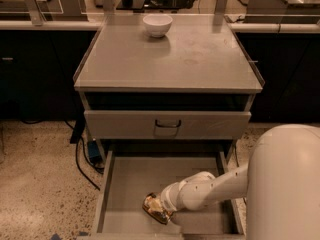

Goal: Pick orange can from middle drawer and place on counter

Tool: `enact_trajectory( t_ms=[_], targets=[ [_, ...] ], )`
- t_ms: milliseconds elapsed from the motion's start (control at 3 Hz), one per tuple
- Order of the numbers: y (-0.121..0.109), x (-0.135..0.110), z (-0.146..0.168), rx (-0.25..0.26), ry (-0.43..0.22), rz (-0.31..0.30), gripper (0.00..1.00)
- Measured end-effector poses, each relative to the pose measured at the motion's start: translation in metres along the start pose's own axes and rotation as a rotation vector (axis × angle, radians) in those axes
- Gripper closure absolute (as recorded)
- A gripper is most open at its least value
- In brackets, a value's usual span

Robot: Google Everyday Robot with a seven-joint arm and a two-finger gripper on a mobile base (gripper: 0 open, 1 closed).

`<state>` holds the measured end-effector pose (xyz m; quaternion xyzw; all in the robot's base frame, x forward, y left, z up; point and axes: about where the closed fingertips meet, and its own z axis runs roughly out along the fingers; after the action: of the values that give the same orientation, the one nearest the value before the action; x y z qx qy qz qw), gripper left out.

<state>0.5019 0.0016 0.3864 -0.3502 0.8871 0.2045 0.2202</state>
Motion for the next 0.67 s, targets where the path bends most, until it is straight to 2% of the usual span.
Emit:
enact_trajectory(
  t_ms=[333,667],
  targets=[
    [0.024,-0.029,-0.015,-0.027,-0.005,-0.059,1.0],
    [0.04,-0.072,-0.047,-0.063,-0.038,-0.108,1.0]
  ],
)
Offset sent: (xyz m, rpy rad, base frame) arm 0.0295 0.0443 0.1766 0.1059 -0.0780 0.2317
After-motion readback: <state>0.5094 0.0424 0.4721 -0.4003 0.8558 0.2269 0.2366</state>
